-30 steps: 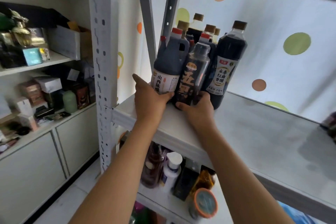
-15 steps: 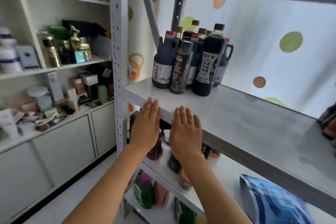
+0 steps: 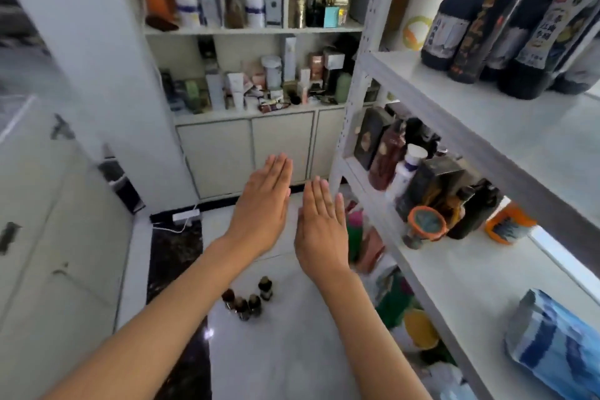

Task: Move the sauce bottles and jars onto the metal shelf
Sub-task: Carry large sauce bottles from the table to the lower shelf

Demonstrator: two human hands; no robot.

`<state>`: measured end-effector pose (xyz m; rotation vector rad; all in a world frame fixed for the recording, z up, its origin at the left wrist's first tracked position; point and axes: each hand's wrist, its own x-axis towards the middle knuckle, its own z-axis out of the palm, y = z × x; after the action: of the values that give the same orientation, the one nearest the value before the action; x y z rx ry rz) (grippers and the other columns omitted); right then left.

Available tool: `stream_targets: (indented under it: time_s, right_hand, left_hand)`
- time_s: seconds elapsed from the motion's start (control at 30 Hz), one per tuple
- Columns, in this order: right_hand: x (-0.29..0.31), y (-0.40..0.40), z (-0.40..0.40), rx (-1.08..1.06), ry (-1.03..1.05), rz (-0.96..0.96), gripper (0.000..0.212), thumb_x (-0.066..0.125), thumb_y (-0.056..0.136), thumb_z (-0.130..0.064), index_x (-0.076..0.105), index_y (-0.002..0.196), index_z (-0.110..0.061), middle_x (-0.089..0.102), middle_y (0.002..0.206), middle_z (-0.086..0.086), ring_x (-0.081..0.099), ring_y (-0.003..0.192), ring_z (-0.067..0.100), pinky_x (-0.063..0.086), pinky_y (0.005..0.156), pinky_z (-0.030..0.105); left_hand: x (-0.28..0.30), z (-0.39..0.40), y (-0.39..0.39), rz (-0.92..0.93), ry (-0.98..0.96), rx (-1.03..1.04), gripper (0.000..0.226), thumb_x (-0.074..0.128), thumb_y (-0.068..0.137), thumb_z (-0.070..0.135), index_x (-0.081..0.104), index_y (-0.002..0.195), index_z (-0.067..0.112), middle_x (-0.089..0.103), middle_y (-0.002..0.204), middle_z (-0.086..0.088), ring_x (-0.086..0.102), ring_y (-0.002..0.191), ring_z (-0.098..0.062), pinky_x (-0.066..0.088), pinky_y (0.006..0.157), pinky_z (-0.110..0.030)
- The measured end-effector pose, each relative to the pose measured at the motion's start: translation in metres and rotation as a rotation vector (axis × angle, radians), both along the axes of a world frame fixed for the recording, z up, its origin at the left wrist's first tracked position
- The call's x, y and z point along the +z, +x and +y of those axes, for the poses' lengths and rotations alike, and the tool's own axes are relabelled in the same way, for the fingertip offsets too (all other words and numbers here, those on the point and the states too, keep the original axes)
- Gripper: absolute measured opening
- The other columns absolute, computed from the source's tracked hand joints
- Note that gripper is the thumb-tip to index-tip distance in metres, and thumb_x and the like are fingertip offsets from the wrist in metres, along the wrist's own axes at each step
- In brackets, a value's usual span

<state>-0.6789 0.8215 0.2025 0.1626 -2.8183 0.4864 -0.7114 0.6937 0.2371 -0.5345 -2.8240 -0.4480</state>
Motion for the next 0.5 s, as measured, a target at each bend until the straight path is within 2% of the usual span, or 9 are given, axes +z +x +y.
stream_targets:
  time_s: [0.13,0.23,0.3,0.43,0.5]
  right_hand:
    - [-0.001,0.025,-0.065,0.214,-0.014,0.011,0.063,0.005,0.098,-0.028,0.019,0.154,-0.004,0.016,0.163,0.010,0.003,0.152,0.019,-0.003,0.123,0.041]
    - [0.000,0.038,-0.112,0.345,-0.020,0.004,0.055,0.018,0.103,-0.021,0.013,0.155,-0.005,0.009,0.164,0.010,-0.001,0.152,0.018,-0.007,0.123,0.038]
    - [-0.001,0.050,-0.143,0.421,-0.017,0.002,0.057,0.022,0.102,-0.020,0.010,0.156,-0.005,0.006,0.165,0.009,-0.003,0.152,0.017,-0.012,0.122,0.036]
    - [-0.003,0.090,-0.217,0.560,-0.045,0.060,0.060,0.016,0.098,-0.025,0.026,0.152,-0.002,0.024,0.161,0.013,0.015,0.151,0.022,0.000,0.123,0.039]
    - [-0.005,0.118,-0.255,0.658,-0.038,0.043,0.062,0.009,0.099,-0.028,0.024,0.153,-0.002,0.020,0.162,0.012,0.011,0.152,0.020,0.002,0.124,0.041]
  left_hand:
    - [-0.003,-0.070,0.038,-0.020,0.005,0.188,0.054,0.024,0.105,0.024,0.005,0.153,0.008,0.005,0.162,-0.007,0.001,0.150,-0.020,0.007,0.122,-0.036]
    - [-0.009,-0.122,0.075,-0.021,0.017,0.301,0.055,0.028,0.104,0.020,0.008,0.153,0.008,0.007,0.162,-0.008,0.002,0.150,-0.020,0.010,0.122,-0.040]
    - [-0.014,-0.152,0.105,-0.035,0.033,0.364,0.057,0.032,0.103,0.016,0.007,0.154,0.009,0.005,0.162,-0.007,0.000,0.150,-0.019,0.011,0.121,-0.040]
    - [-0.026,-0.207,0.175,-0.053,0.074,0.529,0.061,0.030,0.100,0.014,0.003,0.154,0.012,-0.001,0.162,-0.004,-0.006,0.149,-0.015,0.007,0.122,-0.038]
    - [-0.032,-0.236,0.215,-0.054,0.079,0.613,0.064,0.031,0.097,0.011,0.000,0.154,0.013,-0.002,0.162,-0.003,-0.007,0.149,-0.015,0.006,0.122,-0.038]
